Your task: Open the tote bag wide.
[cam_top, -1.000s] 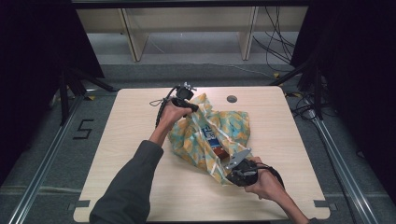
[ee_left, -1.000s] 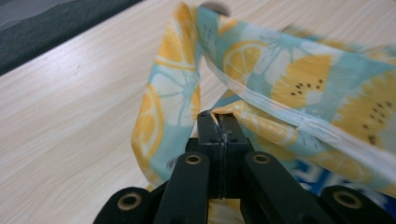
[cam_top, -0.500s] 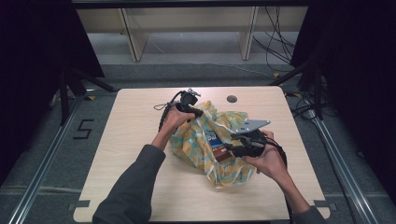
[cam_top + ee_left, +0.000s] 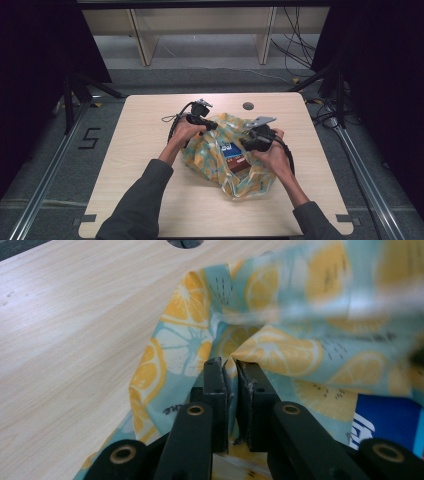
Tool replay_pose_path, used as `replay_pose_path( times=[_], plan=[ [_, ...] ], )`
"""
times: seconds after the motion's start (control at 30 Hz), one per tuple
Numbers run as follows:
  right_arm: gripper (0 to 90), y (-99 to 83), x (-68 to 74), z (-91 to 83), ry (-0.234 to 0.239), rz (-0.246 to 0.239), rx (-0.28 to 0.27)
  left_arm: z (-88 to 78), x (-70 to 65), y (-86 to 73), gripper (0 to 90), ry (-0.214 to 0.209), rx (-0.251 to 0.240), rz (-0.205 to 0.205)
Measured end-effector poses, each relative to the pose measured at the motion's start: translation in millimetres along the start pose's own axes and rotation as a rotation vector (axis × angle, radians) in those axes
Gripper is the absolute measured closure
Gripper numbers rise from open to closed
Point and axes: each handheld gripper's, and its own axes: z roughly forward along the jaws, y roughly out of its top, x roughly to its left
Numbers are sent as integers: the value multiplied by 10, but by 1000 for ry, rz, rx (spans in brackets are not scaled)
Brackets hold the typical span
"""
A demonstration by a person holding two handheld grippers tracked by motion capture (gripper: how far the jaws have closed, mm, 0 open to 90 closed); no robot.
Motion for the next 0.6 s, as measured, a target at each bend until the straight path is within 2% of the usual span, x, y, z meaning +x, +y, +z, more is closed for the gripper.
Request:
replay_pose_path(
  times=[0.1, 0.13, 0.17, 0.2, 0.27, 0.3, 0.33, 0.37, 0.4, 0.47, 0.53, 0.57, 0.6],
  plan=[
    [575, -16, -237, -6, 19, 78, -27, -28, -32, -10, 830, -12, 2, 26],
    [579, -56, -324, 2, 10, 100, -20, -43, -33, -10, 832, -19, 15, 43],
    [575, -96, -385, 12, 3, 114, 1, -41, -52, -16, 832, -16, 3, 32],
    [566, -149, -448, 27, -3, 124, 14, -53, -42, -13, 831, -25, 15, 46],
    [555, -240, -545, 46, -9, 155, 44, -57, -51, -13, 832, -24, -10, 31],
    [553, -278, -570, 42, -12, 194, 57, -73, -41, -13, 832, -30, 3, 47],
    [553, -311, -613, 35, -2, 185, 57, -62, -60, -17, 832, -26, -13, 34],
    [552, -317, -619, -9, 12, 211, 53, -66, -68, -16, 831, -28, -9, 34],
    [553, -304, -622, -61, 15, 199, 33, -71, -69, -12, 831, -25, -14, 35],
    [552, -225, -530, -241, 24, 188, 20, -84, -73, -9, 832, -26, -21, 28],
    [535, -163, -401, -357, 78, 122, -43, -99, -73, 1, 832, -27, -16, 37],
    [530, -135, -301, -385, 110, 103, -52, -100, -83, 5, 832, -24, -25, 30],
    [520, -103, -191, -424, 138, 100, -29, -110, -81, 7, 832, -25, -25, 34]
  ],
)
